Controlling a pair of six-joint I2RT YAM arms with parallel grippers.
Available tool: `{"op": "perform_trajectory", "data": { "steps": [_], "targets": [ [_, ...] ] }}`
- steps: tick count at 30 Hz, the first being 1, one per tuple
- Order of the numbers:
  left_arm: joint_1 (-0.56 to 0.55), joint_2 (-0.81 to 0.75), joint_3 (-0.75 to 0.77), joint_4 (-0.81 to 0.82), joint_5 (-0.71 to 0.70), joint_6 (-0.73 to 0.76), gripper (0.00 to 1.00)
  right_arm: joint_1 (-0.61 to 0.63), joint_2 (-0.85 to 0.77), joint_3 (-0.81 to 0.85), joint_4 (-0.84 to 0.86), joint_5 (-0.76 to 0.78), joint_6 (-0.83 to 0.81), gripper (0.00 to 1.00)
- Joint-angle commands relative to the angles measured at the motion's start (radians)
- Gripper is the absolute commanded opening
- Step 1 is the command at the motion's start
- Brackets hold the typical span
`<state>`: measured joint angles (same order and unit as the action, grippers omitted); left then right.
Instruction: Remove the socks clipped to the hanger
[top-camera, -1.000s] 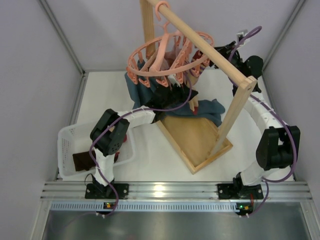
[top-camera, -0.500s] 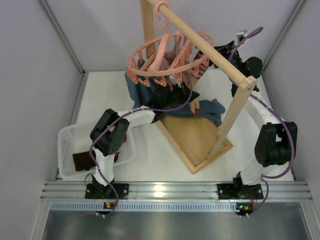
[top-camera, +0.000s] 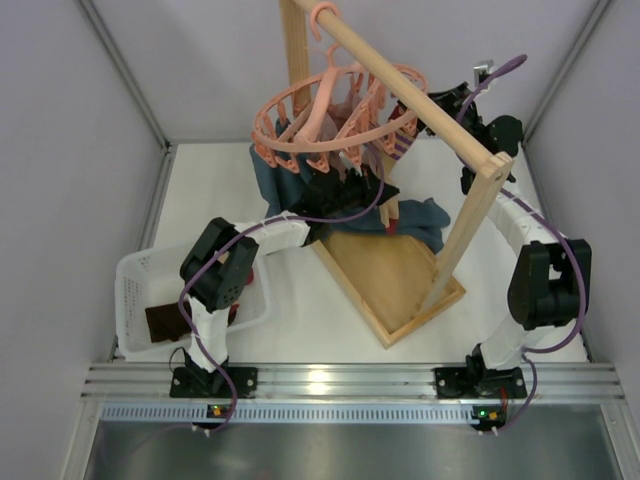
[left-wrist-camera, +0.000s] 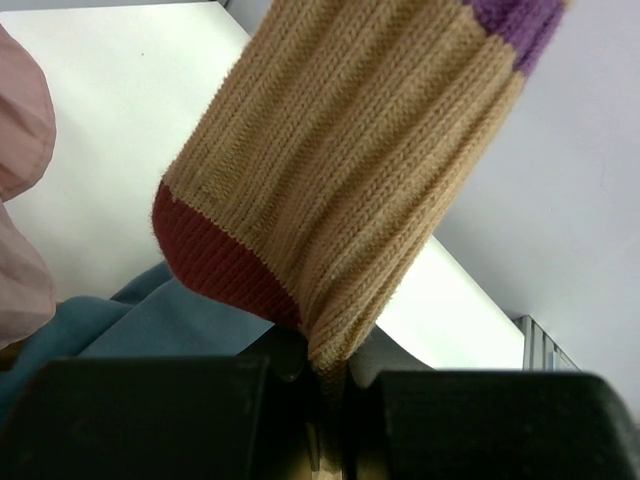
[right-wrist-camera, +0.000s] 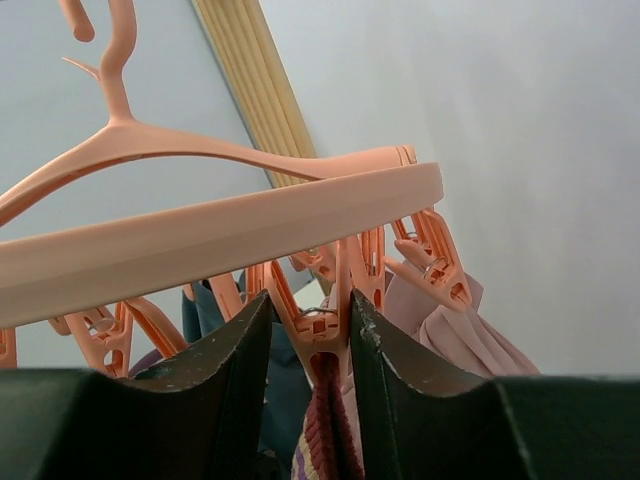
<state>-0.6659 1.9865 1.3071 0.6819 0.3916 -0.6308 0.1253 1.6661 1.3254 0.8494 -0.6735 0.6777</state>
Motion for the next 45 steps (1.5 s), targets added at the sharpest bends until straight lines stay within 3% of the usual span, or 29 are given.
{"op": "perform_trajectory", "data": {
  "steps": [1, 4, 9, 23, 31, 39, 40, 45],
  "targets": [
    [0.009, -0.018, 0.018, 0.054, 0.023, -0.009, 0.04, 0.010, -0.002, 0.047, 0.091, 0.009, 0.002, 0.33],
    [0.011, -0.018, 0.015, 0.056, 0.026, -0.012, 0.04, 0.020, -0.002, 0.046, 0.099, 0.018, 0.003, 0.25],
    [0.014, -0.017, 0.017, 0.056, 0.027, -0.017, 0.04, 0.028, 0.006, 0.055, 0.085, 0.020, 0.002, 0.00],
    [0.015, -0.057, -0.023, 0.056, 0.044, -0.033, 0.00, 0.028, 0.012, 0.057, 0.021, 0.048, -0.029, 0.00],
    [-0.055, -0.282, -0.251, 0.054, -0.183, 0.163, 0.00, 0.028, 0.040, 0.098, -0.030, 0.040, -0.032, 0.00],
    [-0.104, -0.353, -0.390, 0.056, -0.250, 0.114, 0.00, 0.028, 0.041, 0.107, -0.059, 0.049, -0.038, 0.02],
    [-0.113, -0.397, -0.422, 0.056, -0.278, 0.126, 0.00, 0.028, 0.043, 0.109, -0.062, 0.048, -0.037, 0.03],
    [-0.282, -0.627, -0.630, 0.033, -0.700, 0.313, 0.00, 0.028, 0.044, 0.115, -0.096, 0.049, -0.040, 0.06]
  ]
}}
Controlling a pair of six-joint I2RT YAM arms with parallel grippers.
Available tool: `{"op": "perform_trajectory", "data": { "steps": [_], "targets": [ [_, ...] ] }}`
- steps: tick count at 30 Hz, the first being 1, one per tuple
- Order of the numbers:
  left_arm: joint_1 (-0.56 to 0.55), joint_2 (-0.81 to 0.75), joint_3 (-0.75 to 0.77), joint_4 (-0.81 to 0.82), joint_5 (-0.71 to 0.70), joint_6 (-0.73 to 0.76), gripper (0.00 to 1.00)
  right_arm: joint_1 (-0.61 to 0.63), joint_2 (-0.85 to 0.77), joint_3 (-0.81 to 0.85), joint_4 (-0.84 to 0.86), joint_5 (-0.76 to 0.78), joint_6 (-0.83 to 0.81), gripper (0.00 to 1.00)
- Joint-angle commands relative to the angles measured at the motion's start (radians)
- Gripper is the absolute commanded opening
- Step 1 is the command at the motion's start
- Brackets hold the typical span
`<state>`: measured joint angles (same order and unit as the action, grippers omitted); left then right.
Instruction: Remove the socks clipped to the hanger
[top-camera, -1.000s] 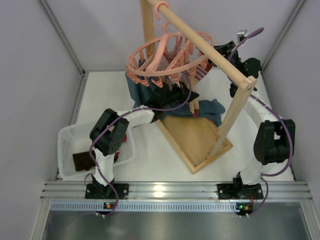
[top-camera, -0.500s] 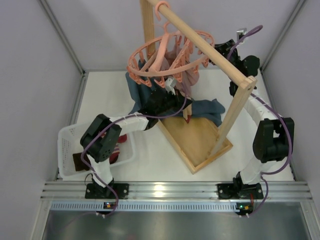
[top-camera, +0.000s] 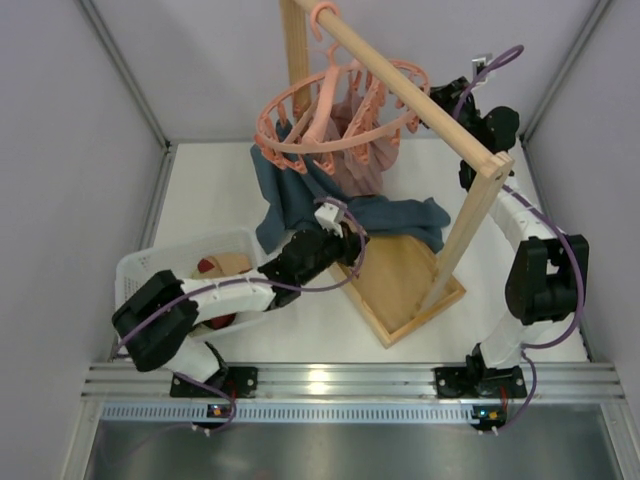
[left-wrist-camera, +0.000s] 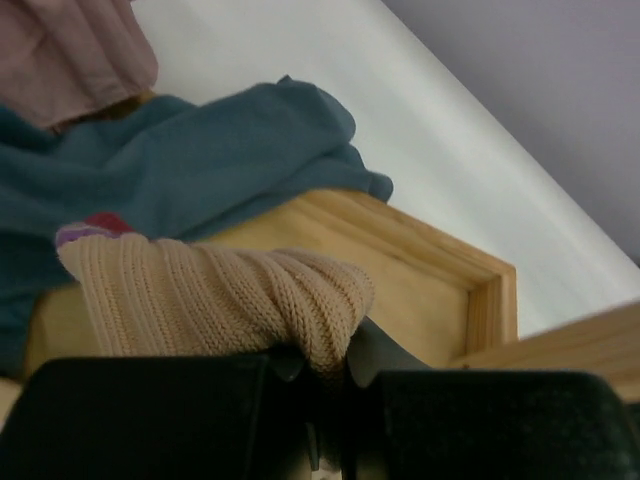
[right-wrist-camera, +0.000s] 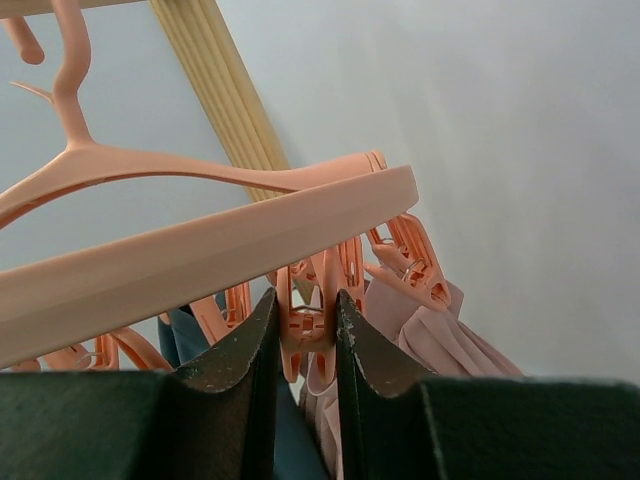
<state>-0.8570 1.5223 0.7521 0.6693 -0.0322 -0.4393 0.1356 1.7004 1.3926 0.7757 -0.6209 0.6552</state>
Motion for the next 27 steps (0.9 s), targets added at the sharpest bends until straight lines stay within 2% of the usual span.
{"op": "perform_trajectory", "data": {
  "steps": [1, 2, 3, 5, 6, 7, 10, 12, 14, 17, 19, 21, 23, 27],
  "targets": [
    [-0.102, -0.256, -0.097, -0.026, -0.325, 0.119, 0.00, 0.018, 0.005, 0.046, -0.026, -0.003, -0.020, 0.06],
    [-0.102, -0.307, -0.115, -0.078, -0.390, 0.111, 0.00, 0.018, 0.001, 0.045, -0.033, -0.003, -0.023, 0.07],
    [-0.102, -0.354, -0.140, -0.147, -0.522, 0.105, 0.00, 0.018, -0.004, 0.042, -0.038, -0.002, -0.028, 0.07],
    [-0.097, -0.517, -0.166, -0.315, -0.631, 0.096, 0.00, 0.018, -0.013, 0.039, -0.049, 0.000, -0.042, 0.07],
    [-0.099, -0.572, -0.181, -0.362, -0.744, 0.076, 0.00, 0.018, -0.016, 0.036, -0.049, 0.004, -0.040, 0.07],
    [-0.096, -0.679, -0.212, -0.448, -0.788, 0.062, 0.00, 0.018, -0.016, 0.036, -0.046, 0.004, -0.039, 0.07],
    [-0.094, -0.872, -0.246, -0.591, -0.938, -0.019, 0.00, 0.018, -0.007, 0.037, -0.035, -0.002, -0.019, 0.07],
    [-0.093, -0.942, -0.247, -0.748, -1.020, -0.086, 0.00, 0.018, -0.004, 0.039, -0.027, -0.010, -0.011, 0.08],
    [-0.090, -0.998, -0.246, -0.816, -1.124, -0.108, 0.00, 0.018, -0.005, 0.036, -0.027, -0.010, -0.006, 0.08],
    [-0.085, -1.008, -0.246, -0.919, -1.158, -0.162, 0.00, 0.018, -0.013, 0.034, -0.044, -0.010, -0.020, 0.08],
    [-0.077, -0.960, -0.260, -0.991, -1.147, -0.258, 0.00, 0.018, -0.016, 0.034, -0.065, -0.005, -0.032, 0.08],
    [-0.037, -0.891, -0.278, -1.037, -1.094, -0.378, 0.00, 0.018, -0.016, 0.031, -0.072, -0.005, -0.034, 0.09],
    [0.039, -0.866, -0.293, -1.053, -0.990, -0.436, 0.00, 0.018, -0.016, 0.023, -0.073, -0.007, -0.034, 0.10],
    [0.133, -0.910, -0.335, -1.051, -0.930, -0.463, 0.00, 0.018, -0.018, 0.010, -0.078, -0.005, -0.035, 0.11]
  ]
}}
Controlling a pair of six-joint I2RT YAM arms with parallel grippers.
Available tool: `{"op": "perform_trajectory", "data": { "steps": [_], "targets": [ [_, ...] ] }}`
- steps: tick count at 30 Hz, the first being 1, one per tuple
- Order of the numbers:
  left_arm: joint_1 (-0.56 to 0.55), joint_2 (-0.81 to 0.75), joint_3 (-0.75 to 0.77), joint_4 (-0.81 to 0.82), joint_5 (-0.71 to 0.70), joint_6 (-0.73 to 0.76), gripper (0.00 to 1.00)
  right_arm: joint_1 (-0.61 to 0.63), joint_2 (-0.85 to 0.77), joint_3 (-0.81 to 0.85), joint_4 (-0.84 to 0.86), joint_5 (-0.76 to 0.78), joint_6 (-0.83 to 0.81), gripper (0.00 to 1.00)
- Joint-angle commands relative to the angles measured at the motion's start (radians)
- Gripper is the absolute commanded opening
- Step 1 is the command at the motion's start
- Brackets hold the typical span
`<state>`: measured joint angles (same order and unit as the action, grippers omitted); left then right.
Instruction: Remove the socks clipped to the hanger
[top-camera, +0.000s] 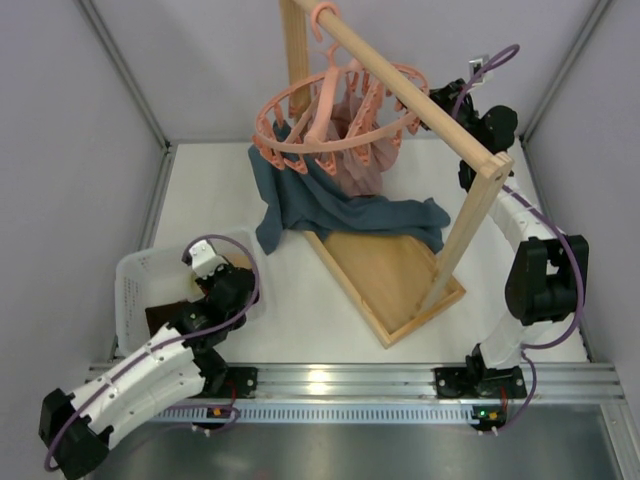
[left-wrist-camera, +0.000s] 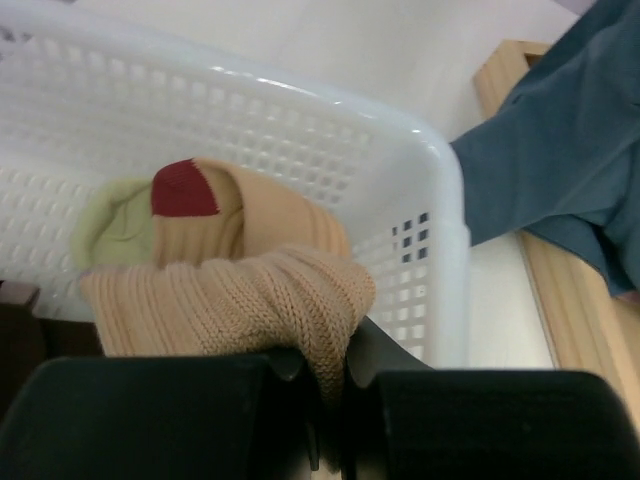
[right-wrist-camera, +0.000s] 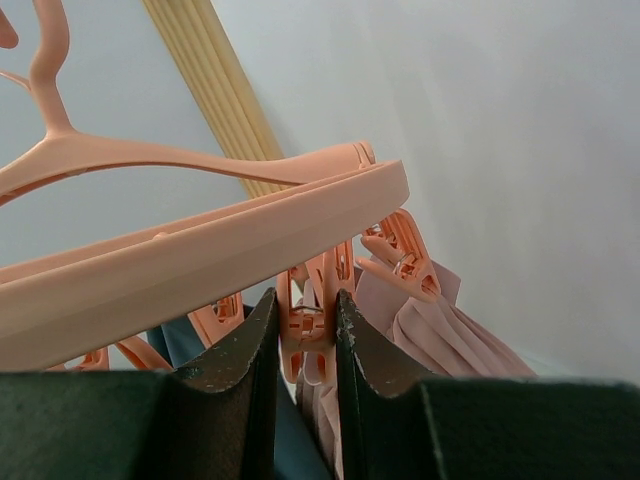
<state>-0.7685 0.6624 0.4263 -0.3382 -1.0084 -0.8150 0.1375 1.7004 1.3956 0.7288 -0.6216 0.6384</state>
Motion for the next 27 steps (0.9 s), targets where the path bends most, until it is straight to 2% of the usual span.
{"op": "perform_trajectory", "data": {
  "steps": [1, 5, 12, 15, 17, 18, 20, 21, 22, 23, 24, 25, 27],
  "targets": [
    [0.052, -0.070, -0.014, -0.045, 0.042, -0.081, 0.00, 0.016, -0.016, 0.003, -0.032, -0.003, -0.019, 0.12],
    [0.057, -0.167, -0.029, -0.058, 0.033, -0.056, 0.00, 0.017, -0.008, -0.017, -0.028, -0.003, -0.008, 0.13],
    [0.067, -0.152, -0.044, -0.073, 0.083, -0.095, 0.00, 0.020, -0.016, -0.047, -0.035, -0.018, -0.009, 0.26],
    [0.067, -0.159, -0.029, -0.071, 0.094, -0.084, 0.43, 0.024, -0.033, -0.055, -0.086, -0.003, -0.042, 0.35],
    [0.067, -0.162, -0.018, -0.073, 0.091, -0.069, 0.68, 0.024, -0.044, -0.063, -0.109, 0.020, -0.071, 0.43],
    [0.067, -0.164, -0.015, -0.073, 0.090, -0.062, 0.75, 0.022, -0.050, -0.063, -0.124, 0.029, -0.080, 0.46],
    [0.067, -0.156, -0.012, -0.077, 0.080, -0.058, 0.98, 0.022, -0.054, -0.056, -0.182, 0.051, -0.111, 0.53],
    [0.067, -0.152, -0.012, -0.078, 0.079, -0.058, 0.98, 0.022, -0.054, -0.053, -0.204, 0.060, -0.118, 0.55],
    [0.067, -0.147, -0.009, -0.076, 0.077, -0.058, 0.98, 0.022, -0.056, -0.049, -0.230, 0.072, -0.132, 0.70],
    [0.067, -0.135, -0.008, -0.076, 0.073, -0.067, 0.98, 0.024, -0.056, -0.047, -0.273, 0.098, -0.153, 0.71],
    [0.069, -0.127, -0.004, -0.076, 0.071, -0.072, 0.98, 0.024, -0.062, -0.050, -0.291, 0.115, -0.164, 0.78],
    [0.069, -0.113, 0.002, -0.074, 0.068, -0.081, 0.98, 0.024, -0.070, -0.055, -0.343, 0.155, -0.187, 0.99],
    [0.069, -0.100, 0.005, -0.076, 0.070, -0.085, 0.98, 0.022, -0.076, -0.053, -0.415, 0.197, -0.216, 0.99]
  ]
}}
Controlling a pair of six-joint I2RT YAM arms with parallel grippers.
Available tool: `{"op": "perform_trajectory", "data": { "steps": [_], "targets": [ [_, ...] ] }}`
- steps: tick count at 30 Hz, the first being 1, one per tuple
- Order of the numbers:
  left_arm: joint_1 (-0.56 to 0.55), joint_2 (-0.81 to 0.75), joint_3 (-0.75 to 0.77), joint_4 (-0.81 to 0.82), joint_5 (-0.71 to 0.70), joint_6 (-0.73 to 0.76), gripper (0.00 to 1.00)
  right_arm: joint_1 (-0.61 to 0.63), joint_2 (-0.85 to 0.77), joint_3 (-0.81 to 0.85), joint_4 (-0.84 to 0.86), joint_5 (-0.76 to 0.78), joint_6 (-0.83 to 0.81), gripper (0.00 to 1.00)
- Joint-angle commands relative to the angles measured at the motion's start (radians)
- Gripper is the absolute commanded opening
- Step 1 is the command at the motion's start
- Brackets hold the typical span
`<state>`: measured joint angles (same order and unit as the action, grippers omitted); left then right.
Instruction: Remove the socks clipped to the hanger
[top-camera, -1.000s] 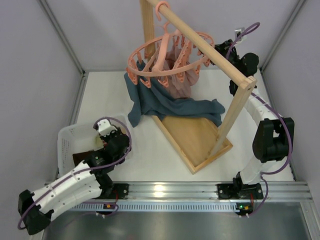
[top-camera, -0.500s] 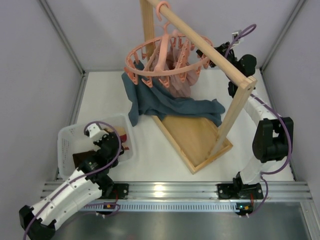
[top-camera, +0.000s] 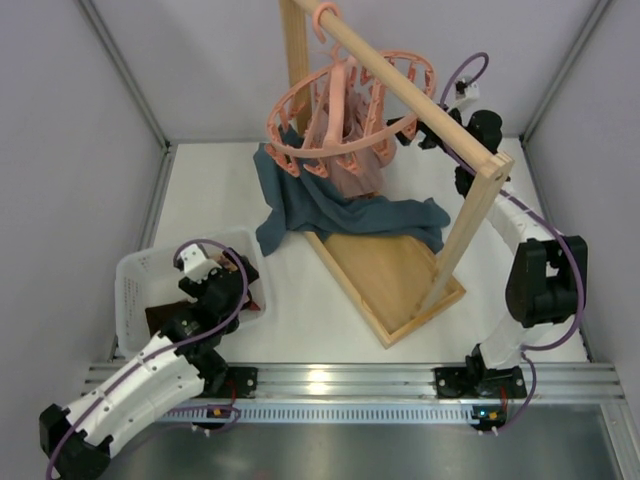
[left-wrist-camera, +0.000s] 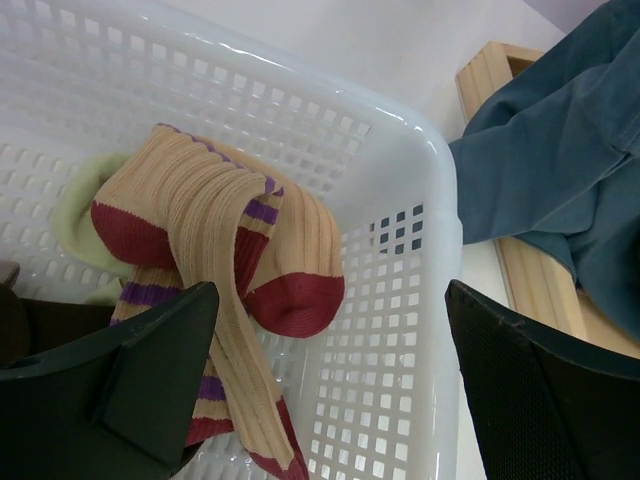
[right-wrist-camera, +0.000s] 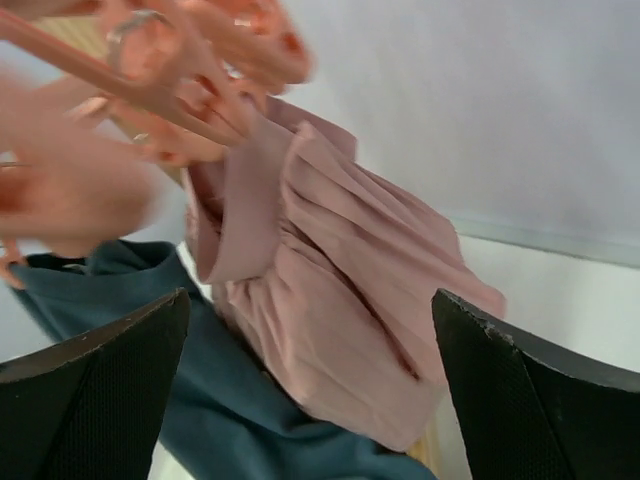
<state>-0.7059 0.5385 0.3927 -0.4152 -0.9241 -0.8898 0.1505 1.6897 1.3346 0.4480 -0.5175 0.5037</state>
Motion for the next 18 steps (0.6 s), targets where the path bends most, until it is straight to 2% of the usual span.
{"op": "perform_trajectory", "data": {
  "steps": [1, 2, 6, 13, 18],
  "targets": [
    [0.006, 0.034, 0.046, 0.001, -0.009, -0.014, 0.98, 0.009, -0.070, 0.018, -0.178, 0.118, -0.094, 0.99],
    [0.005, 0.043, 0.048, 0.003, -0.002, -0.017, 0.98, 0.009, -0.071, 0.029, -0.278, 0.176, -0.117, 0.99],
    [0.006, 0.054, 0.049, 0.003, 0.054, -0.041, 0.98, 0.003, -0.145, 0.002, -0.405, 0.307, -0.134, 0.99],
    [0.005, 0.022, 0.081, 0.015, 0.186, -0.034, 0.98, 0.001, -0.404, -0.332, -0.589, 0.592, -0.125, 0.99],
    [0.006, -0.008, 0.104, 0.067, 0.392, 0.002, 0.98, 0.001, -0.621, -0.535, -0.683, 0.603, -0.106, 1.00]
  ]
}}
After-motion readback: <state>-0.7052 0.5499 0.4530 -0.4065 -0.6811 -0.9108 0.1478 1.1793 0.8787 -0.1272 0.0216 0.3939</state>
